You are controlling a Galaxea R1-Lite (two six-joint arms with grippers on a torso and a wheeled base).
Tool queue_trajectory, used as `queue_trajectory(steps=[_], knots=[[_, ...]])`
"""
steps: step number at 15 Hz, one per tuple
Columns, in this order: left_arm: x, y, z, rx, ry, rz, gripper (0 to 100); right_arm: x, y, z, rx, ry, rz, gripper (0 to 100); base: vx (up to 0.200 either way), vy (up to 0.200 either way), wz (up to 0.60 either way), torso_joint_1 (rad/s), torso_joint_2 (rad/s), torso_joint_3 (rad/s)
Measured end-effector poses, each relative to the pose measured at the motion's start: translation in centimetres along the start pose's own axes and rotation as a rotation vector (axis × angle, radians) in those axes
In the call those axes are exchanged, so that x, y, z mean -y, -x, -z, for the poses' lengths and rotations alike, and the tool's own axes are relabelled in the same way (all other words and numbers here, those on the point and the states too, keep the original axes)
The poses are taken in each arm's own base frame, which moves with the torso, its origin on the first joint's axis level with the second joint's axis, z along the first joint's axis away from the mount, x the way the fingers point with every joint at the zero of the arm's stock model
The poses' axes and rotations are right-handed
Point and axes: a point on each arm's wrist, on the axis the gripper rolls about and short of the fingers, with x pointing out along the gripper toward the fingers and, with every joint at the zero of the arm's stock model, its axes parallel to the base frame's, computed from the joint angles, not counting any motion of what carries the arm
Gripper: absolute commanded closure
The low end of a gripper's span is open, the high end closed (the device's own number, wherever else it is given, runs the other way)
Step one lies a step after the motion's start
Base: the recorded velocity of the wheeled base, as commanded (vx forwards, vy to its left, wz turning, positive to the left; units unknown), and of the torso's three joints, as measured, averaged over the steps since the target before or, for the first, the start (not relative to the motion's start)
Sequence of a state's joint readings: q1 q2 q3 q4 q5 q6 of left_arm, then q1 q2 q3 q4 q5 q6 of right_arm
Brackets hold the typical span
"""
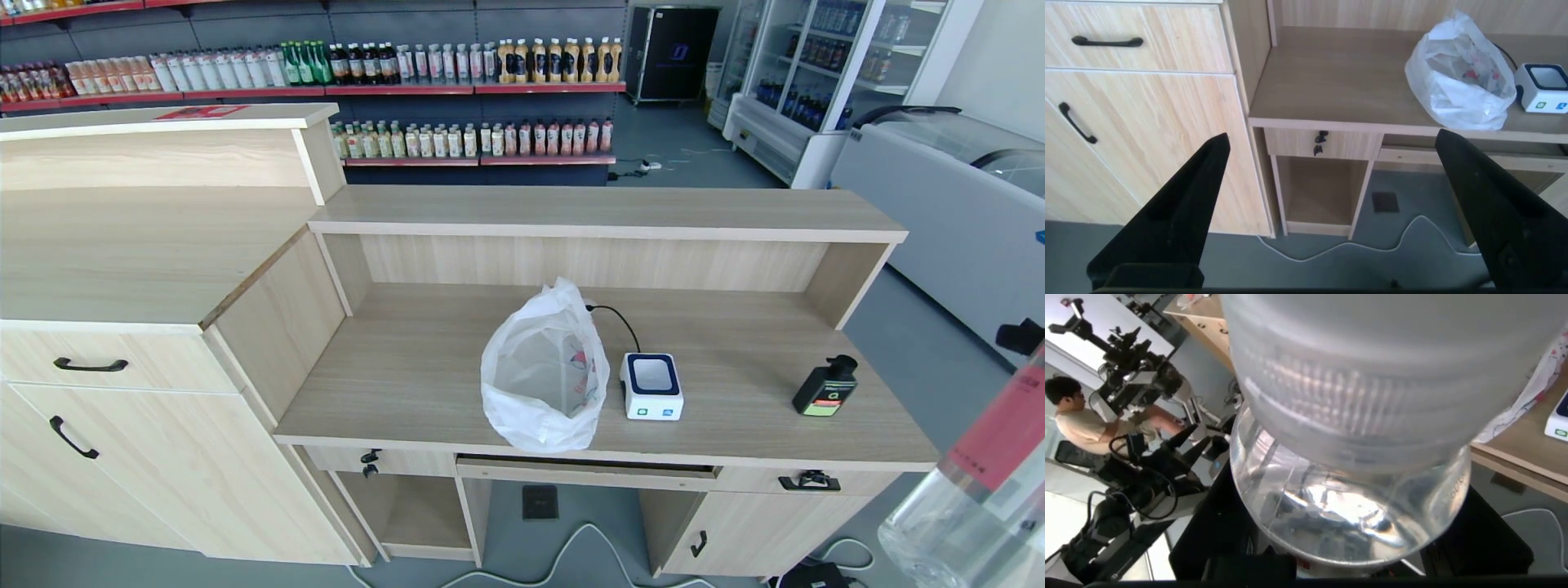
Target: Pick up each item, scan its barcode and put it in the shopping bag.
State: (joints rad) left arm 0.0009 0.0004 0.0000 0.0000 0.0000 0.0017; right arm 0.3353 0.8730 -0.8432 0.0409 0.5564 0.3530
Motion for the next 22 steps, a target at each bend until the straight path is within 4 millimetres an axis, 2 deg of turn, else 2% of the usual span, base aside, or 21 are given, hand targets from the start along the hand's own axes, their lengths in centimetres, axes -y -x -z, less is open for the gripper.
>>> queue_trajectory(steps=[7, 18, 22], knots=[[0.0, 0.0, 0.0, 0.000, 0.000, 0.000, 0, 0.0, -0.3, -0.6, 0.007, 0.002, 0.002, 100, 0.000, 0.000, 0.00, 0.000, 0.00, 0.000], [0.0, 0.0, 0.0, 0.000, 0.000, 0.000, 0, 0.3, -0.5, -0.2, -0.007, -0.008, 0.012, 100, 0.000, 0.000, 0.00, 0.000, 0.00, 0.000], [0.0, 0.0, 0.0, 0.000, 0.000, 0.000, 0, 1.8, -1.0, -0.2, -0.011, 0.048, 0.112, 100, 0.000, 0.000, 0.00, 0.000, 0.00, 0.000]])
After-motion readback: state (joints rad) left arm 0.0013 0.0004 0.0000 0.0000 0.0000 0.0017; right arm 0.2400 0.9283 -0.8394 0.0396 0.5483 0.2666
